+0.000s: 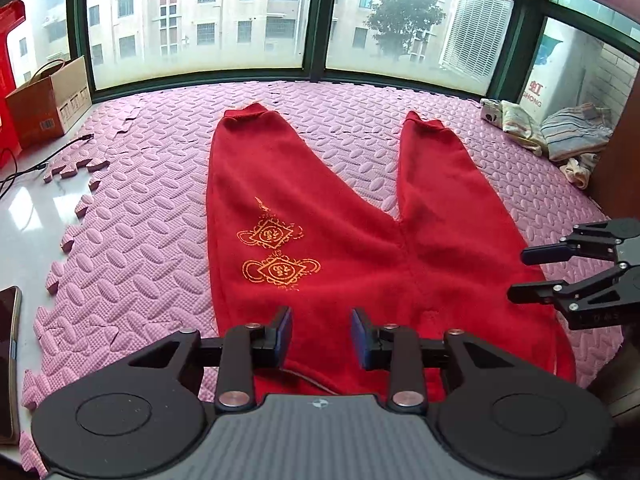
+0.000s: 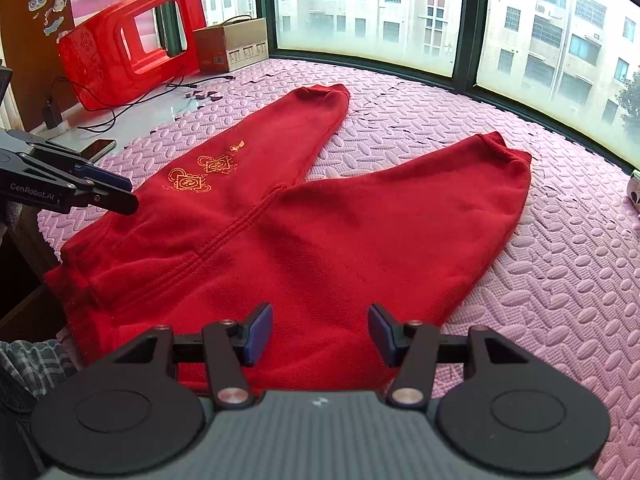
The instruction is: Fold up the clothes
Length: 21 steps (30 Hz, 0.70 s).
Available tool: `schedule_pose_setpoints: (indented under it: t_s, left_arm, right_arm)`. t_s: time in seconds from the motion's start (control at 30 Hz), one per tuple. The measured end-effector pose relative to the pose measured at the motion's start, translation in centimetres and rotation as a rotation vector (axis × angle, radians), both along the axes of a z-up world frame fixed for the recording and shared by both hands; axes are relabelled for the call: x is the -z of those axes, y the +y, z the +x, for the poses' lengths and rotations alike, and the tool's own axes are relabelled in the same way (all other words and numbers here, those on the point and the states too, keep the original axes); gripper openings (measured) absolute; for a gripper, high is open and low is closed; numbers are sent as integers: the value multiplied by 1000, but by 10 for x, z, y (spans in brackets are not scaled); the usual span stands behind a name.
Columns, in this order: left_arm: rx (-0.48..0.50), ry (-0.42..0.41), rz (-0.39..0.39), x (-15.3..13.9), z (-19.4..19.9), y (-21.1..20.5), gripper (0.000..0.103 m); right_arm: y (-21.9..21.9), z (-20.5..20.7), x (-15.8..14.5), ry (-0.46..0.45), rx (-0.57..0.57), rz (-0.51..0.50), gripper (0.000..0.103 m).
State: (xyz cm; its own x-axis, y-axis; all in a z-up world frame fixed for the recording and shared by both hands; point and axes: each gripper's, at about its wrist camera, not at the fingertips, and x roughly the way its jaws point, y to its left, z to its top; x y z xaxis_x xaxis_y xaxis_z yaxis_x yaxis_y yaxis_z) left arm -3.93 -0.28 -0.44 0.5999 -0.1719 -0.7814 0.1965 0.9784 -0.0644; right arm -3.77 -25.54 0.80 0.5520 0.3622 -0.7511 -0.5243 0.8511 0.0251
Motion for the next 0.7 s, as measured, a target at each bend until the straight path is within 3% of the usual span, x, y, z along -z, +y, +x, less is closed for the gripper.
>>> schedule_pose_setpoints:
  t_s: [0.1,0.27,0.3,0.33,0.4,0.5,0.57,0.7]
  left_arm:
    - [-16,-3,15,2,7,-2,51]
    - [-20,-21,41,3,11,-5,57]
    - [-20,-24,37,2,10,-5,63]
    - [-20,-30,24,1,9,-5,76]
    - [-22,-51,10,-1,7,-6,90]
    - [-22,-96,-13,-7,3,-7,93]
    - [-13,-131,-46,-14,-1,-7,103]
    - [111,-141,-84,-29,-6,-32,103]
  right_arm:
    - [0,3,3,14,10,-1,61]
    - [-1,4,4,17,13,-4,64]
    - [-2,4,2,15,17,3,65]
    - [-3,5,2,13,21,8,70]
    - [-3,8,4,16,26,8,80]
    - [-4,11,8,22,33,7,79]
    - [-6,12,8,24,35,13,80]
    - [-14,17,2,15,63,25,86]
